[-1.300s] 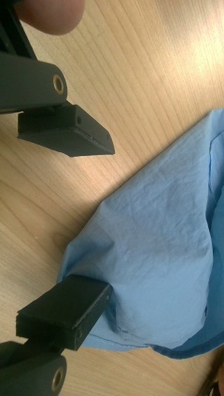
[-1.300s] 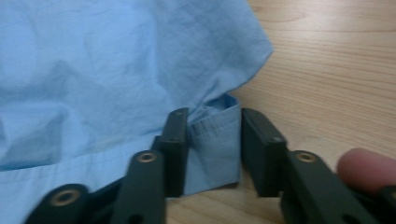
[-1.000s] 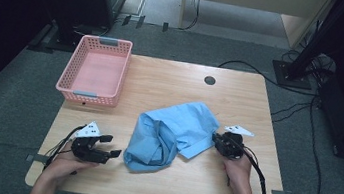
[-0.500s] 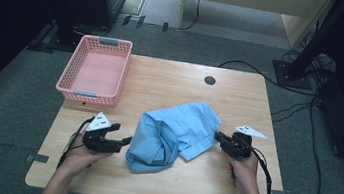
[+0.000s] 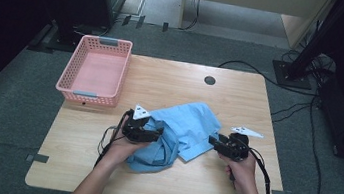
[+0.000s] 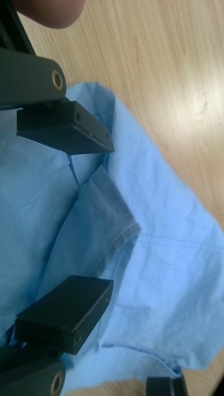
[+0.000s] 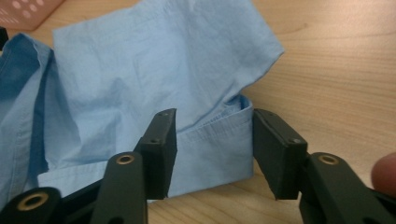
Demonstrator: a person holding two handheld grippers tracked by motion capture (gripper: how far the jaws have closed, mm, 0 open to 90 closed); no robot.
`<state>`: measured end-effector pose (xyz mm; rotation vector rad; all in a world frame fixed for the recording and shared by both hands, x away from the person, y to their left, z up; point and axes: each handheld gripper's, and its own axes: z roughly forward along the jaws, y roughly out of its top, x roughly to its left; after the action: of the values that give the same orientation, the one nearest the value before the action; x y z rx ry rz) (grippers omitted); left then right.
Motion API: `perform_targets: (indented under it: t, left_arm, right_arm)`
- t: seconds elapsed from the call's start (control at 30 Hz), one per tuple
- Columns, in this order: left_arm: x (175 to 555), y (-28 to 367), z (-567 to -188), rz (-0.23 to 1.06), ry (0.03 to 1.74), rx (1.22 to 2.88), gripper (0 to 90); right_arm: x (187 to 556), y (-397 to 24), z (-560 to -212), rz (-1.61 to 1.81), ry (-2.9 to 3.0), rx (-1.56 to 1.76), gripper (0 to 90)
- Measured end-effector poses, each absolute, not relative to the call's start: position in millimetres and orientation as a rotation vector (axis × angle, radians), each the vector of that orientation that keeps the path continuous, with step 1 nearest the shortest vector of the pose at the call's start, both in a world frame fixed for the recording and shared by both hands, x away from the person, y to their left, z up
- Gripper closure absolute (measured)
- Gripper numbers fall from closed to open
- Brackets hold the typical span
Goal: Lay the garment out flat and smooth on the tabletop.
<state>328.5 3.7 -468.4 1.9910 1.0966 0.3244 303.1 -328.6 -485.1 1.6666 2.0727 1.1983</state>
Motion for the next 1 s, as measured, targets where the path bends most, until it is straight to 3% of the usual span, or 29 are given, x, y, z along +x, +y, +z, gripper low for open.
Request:
perform_targets:
  t: [0.43,0.77,1.0]
  left_arm:
    - [326,-3,-504,0.342,1.129,2.068,31.9]
    - [320,-2,-508,0.39,1.114,2.036,33.8]
    - [320,-2,-508,0.395,1.114,2.039,33.8]
  right_arm:
    - [302,-323,-486,1.05,2.043,1.669,33.3]
    - [286,-319,-464,1.097,1.954,1.528,30.4]
    - [283,-298,-472,1.088,2.072,1.455,26.5]
